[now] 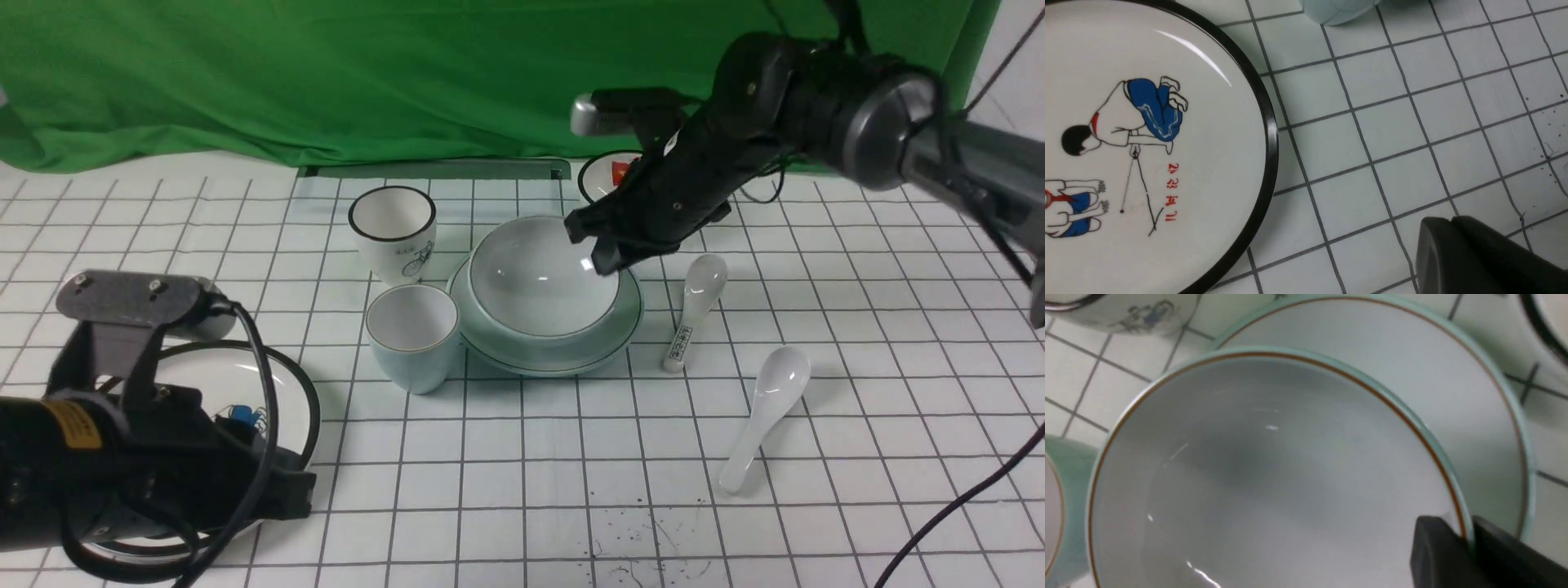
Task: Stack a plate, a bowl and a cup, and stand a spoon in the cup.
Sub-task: Use the right arm to put the blue rice bowl into the blue large plate in the middle, then use the left arm to grab a blue teacup
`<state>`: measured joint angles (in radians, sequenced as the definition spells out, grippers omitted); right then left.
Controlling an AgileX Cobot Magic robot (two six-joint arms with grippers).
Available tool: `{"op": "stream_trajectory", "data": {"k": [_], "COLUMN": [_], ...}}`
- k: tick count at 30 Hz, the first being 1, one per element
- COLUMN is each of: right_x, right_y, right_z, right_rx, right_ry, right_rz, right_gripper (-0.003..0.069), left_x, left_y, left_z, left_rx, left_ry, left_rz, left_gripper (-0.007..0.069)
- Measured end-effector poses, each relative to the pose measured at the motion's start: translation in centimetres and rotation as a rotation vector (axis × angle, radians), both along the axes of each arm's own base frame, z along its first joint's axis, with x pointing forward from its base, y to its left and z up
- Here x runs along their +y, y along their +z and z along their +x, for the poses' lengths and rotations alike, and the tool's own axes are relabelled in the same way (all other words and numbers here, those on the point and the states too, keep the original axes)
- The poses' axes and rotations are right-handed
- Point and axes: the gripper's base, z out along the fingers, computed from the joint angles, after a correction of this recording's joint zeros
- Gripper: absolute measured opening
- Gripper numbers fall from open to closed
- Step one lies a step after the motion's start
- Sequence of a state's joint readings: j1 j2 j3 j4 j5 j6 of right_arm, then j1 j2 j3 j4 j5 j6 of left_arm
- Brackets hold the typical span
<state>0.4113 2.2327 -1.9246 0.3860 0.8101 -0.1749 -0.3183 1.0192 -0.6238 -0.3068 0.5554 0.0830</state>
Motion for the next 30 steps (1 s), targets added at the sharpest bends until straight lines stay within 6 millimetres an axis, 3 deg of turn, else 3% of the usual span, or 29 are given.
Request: {"op": "stream_trajectory", "data": {"k": [3,12,15,19,20,24,25,30], "right_x": [0.5,0.1,0.1,0.0,0.0,-0.5,-1.0,-2.9], "right_y": [-1.8,-1.6,-1.6,-1.1,-0.9,2.4,5.2,12.4], "right_z": [0.8,1.7,1.8,1.7,1.7,0.7,-0.2,-3.6], "right_rx": [0.009,-0.073,-0.081,-0.086,-0.090,-0.133,-0.165,-0.245], "right_ry": [-0.036,-0.073,-0.074,-0.073,-0.071,-0.022,-0.003,0.027], "right_rz": [-0.005,-0.037,-0.041,-0.045,-0.044,-0.061,-0.073,-0.117], "right_gripper": [0.0071,0.0090,0.0165,0.0353,0.0360,0.0400,0.0387,0.0351], "left_x": [0.0,-0.1,-0.1,-0.1,-0.1,-0.8,-1.2,-2.6], "left_y": [0.0,0.3,0.5,0.8,0.8,1.4,1.7,1.9], "left_z": [0.0,0.3,0.5,1.2,1.3,3.5,4.9,9.6], "left_rx": [0.000,-0.035,-0.065,-0.116,-0.117,-0.110,-0.104,-0.051], "left_ry": [0.003,0.020,0.030,0.050,0.050,0.068,0.058,0.012], "left_rz": [-0.008,-0.030,-0.038,-0.046,-0.045,-0.054,-0.034,0.053], "left_gripper": [-0.0029,-0.0029,-0.0029,0.0006,0.0009,0.0108,0.0175,0.0383]}}
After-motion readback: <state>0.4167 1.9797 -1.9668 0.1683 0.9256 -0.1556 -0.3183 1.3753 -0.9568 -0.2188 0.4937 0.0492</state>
